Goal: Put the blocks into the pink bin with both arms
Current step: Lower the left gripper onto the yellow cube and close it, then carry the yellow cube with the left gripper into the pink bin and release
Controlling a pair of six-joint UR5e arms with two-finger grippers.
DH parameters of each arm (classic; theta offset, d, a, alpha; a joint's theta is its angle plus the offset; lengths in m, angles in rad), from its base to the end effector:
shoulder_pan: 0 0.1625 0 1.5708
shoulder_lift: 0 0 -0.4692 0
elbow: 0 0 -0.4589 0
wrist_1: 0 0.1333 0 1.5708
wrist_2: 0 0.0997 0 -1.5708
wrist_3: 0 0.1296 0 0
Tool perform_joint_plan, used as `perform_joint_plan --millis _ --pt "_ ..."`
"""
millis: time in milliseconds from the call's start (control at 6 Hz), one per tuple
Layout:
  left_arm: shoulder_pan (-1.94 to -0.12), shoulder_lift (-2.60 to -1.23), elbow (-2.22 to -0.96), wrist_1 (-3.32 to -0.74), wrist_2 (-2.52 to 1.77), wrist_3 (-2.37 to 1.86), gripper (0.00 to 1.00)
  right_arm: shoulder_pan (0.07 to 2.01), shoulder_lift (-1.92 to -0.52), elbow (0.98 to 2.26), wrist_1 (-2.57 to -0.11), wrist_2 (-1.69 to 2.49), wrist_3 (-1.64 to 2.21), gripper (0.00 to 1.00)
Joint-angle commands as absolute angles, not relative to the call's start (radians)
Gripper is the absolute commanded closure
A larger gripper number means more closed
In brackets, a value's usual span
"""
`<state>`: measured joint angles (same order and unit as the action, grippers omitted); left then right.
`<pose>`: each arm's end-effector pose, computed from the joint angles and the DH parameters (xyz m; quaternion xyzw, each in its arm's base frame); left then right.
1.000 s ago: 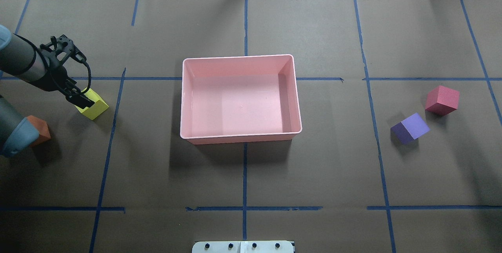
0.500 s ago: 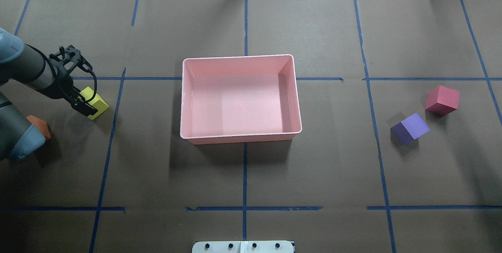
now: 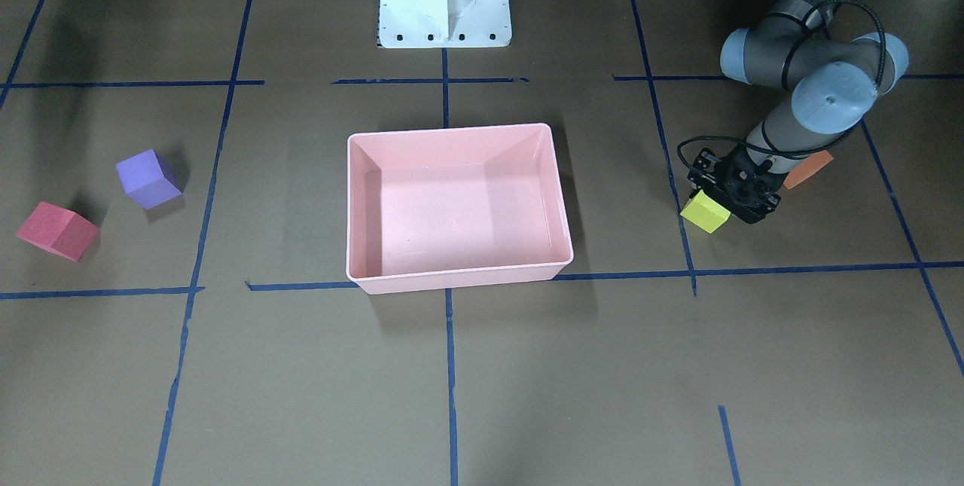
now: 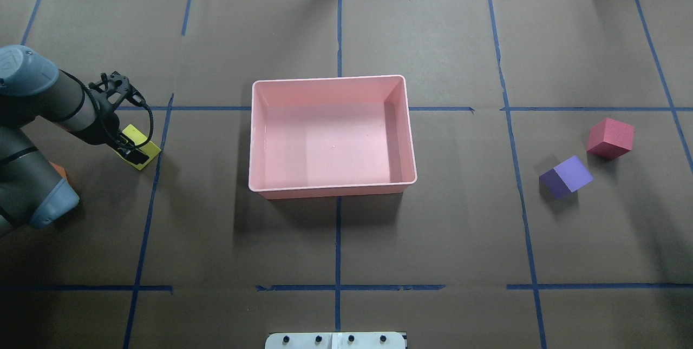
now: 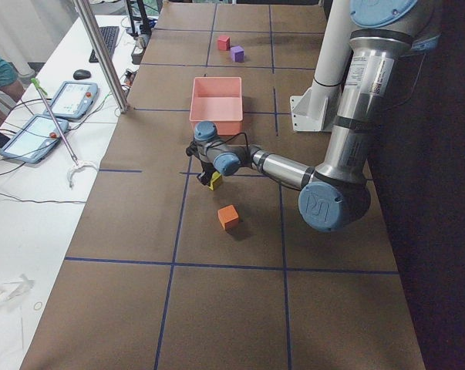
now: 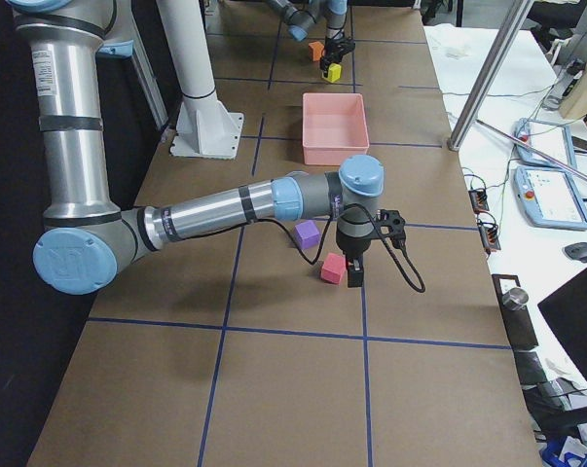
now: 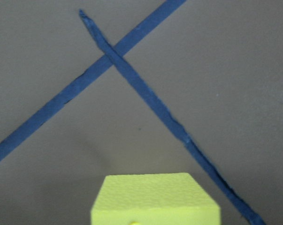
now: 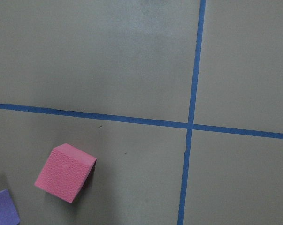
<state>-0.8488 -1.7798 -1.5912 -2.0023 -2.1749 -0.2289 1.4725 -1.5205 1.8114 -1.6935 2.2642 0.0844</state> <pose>0.4102 -0.5561 0.5401 0.1466 0.3920 0.3140 0.8522 -0.0065 -0.5803 0.5811 0.0478 -0.3444 -0.0351 0.9370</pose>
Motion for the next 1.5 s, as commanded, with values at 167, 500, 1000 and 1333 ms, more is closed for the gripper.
perform_joint_plan --millis 167,500,1000,1333 --pt "-0.910 -1.792 -1.902 -1.713 -2.166 -0.496 0.95 1.473 -1.520 1.813 -1.694 2.272 0.084 0.00" --pt "-0.739 -2.037 -1.913 -1.578 -2.021 -0.980 0.92 1.473 -1.520 1.812 -1.694 2.286 0.084 0.00" --pt "-0.638 -2.419 -1.614 -1.511 -1.935 -1.250 0.71 1.471 -1.514 1.809 -1.694 2.298 0.084 0.00" --pt "-0.643 -2.429 -1.593 -1.509 -1.939 -1.229 0.00 1.418 -1.485 1.812 -1.692 2.312 0.086 0.00"
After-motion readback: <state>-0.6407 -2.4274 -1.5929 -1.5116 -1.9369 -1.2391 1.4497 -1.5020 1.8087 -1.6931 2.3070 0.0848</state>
